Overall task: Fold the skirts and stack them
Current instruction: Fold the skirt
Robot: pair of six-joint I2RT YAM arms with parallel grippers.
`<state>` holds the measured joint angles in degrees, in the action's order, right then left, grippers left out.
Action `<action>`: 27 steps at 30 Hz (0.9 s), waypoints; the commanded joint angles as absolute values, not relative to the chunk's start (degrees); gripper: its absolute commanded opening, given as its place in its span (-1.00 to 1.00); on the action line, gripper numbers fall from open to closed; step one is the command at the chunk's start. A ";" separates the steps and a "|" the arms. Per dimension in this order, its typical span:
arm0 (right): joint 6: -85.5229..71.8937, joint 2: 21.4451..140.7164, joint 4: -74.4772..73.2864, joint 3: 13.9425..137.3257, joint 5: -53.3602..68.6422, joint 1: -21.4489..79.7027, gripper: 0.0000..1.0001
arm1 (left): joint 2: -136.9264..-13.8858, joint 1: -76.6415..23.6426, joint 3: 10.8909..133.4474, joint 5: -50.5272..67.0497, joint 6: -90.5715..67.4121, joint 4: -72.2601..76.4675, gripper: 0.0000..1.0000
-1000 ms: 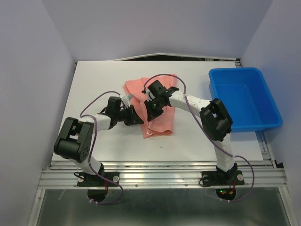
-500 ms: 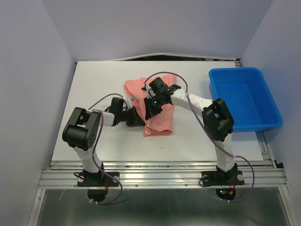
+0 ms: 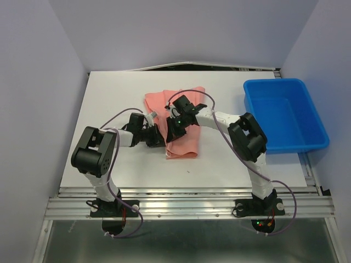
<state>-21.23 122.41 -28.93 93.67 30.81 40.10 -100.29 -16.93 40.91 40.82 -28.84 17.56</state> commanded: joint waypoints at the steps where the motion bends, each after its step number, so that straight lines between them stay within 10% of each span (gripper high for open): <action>1: -21.45 125.33 -23.29 91.32 29.89 40.25 -0.99 | -95.81 -16.61 40.25 34.89 -23.47 9.34 -0.93; 8: -20.56 126.04 -22.76 89.65 29.79 39.73 -0.92 | -90.80 -11.26 45.87 39.62 -13.73 -5.35 -0.70; 14: -21.01 123.24 -23.37 91.31 32.95 39.73 0.24 | -86.59 -10.02 44.48 50.78 -13.62 -3.61 -0.68; 18: -18.55 117.80 -25.22 93.07 33.14 39.73 0.52 | -83.06 -10.28 42.45 54.40 -16.68 0.52 -0.71; 27: -12.84 103.81 -29.61 80.53 45.23 30.34 0.15 | -87.09 -16.34 43.15 55.11 -24.60 10.71 -0.91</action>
